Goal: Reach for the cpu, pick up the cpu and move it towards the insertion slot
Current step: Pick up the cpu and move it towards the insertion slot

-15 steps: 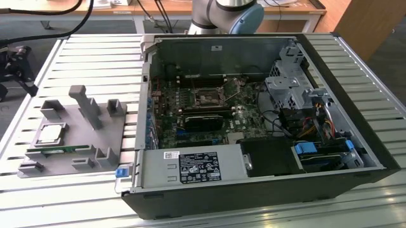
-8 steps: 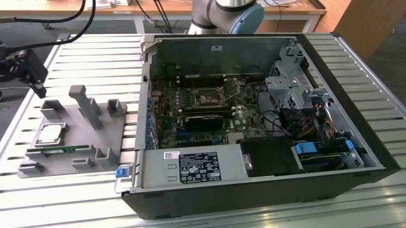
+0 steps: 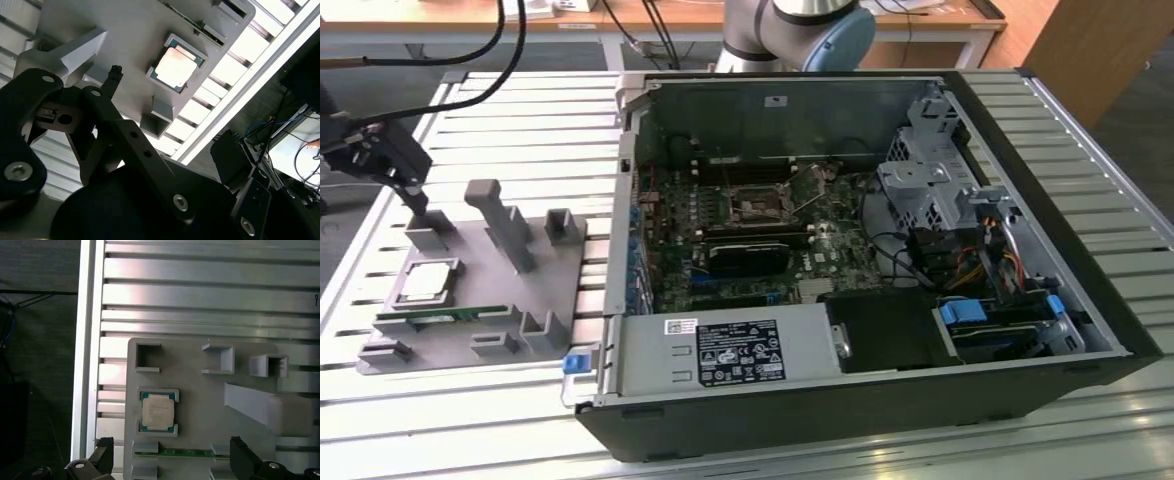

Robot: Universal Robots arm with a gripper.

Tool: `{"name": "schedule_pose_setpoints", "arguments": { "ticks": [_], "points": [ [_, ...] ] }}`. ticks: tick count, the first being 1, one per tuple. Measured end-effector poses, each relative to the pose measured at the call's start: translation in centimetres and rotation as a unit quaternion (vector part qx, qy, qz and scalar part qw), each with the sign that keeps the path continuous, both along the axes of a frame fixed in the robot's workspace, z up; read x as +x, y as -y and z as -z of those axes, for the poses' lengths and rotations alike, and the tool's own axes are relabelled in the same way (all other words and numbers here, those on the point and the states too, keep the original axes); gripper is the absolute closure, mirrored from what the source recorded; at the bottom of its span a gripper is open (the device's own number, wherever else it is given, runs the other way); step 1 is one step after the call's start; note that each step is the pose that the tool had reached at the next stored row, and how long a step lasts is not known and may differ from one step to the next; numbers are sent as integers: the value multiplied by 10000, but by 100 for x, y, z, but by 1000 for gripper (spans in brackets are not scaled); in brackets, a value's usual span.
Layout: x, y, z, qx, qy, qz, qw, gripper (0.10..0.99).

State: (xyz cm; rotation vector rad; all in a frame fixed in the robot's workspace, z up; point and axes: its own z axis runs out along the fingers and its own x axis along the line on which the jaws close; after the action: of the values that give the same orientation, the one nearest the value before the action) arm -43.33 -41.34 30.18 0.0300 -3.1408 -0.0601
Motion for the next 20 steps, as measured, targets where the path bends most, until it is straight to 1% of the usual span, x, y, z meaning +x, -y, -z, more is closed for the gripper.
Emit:
{"name": "schedule_pose_setpoints", "arguments": {
  "ticks": [2, 3, 9, 13, 20],
  "points": [
    [-1, 0, 35, 0, 0, 0, 10000, 137],
    [-2, 1, 53, 0, 0, -1, 10000, 98],
    [-24, 0, 162, 0, 0, 0, 10000, 98],
    [-91, 0, 236, 1, 1, 0, 10000, 98],
    [-98, 2, 362, -3, 0, 0, 10000, 98]
  ]
}}
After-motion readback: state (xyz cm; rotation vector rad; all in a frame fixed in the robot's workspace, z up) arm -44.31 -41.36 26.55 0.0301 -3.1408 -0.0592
